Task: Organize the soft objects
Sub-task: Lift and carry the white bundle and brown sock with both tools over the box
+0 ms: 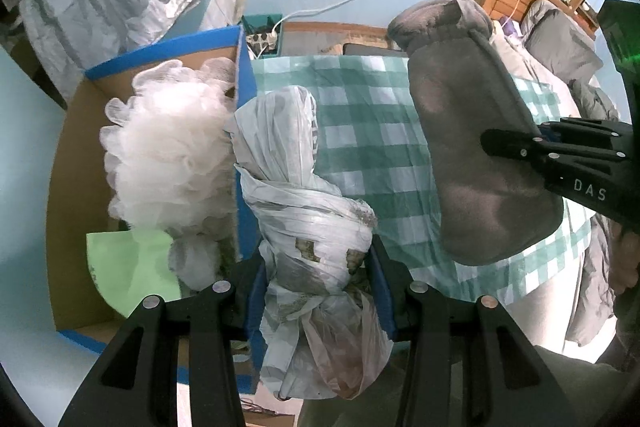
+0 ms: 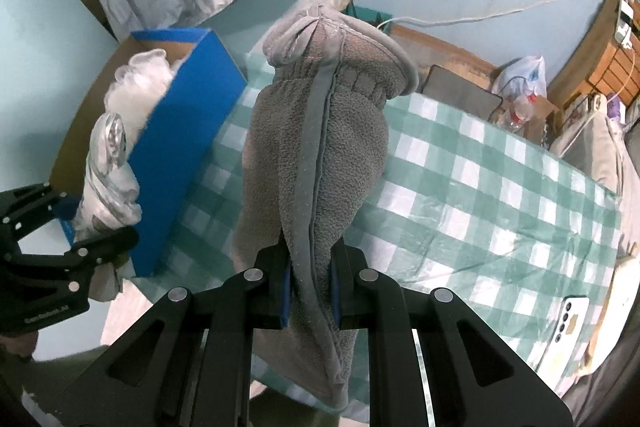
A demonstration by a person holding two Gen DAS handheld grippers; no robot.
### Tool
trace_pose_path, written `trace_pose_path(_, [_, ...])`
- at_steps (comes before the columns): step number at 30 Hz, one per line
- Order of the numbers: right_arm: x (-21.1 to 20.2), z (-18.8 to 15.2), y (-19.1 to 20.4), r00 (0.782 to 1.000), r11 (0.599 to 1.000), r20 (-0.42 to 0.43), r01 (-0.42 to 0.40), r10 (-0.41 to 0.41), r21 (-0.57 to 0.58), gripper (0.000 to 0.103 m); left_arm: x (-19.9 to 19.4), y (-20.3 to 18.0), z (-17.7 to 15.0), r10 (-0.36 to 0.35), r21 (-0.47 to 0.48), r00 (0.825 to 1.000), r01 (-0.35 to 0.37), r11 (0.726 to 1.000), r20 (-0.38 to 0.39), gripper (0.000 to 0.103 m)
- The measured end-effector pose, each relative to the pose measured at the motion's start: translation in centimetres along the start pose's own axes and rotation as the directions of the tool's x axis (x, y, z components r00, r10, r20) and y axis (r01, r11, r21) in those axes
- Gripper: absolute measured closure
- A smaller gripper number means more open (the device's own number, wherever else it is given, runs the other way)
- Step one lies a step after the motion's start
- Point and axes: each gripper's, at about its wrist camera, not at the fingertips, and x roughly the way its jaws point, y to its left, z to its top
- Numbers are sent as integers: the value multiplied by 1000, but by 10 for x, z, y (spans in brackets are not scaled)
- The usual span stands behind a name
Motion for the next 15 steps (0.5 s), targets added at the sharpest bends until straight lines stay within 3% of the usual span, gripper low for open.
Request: trace_pose_path(15, [-31, 17, 34, 997, 999, 68, -32, 34, -23, 90, -37, 43, -5, 32, -72, 998, -28, 997, 51, 57])
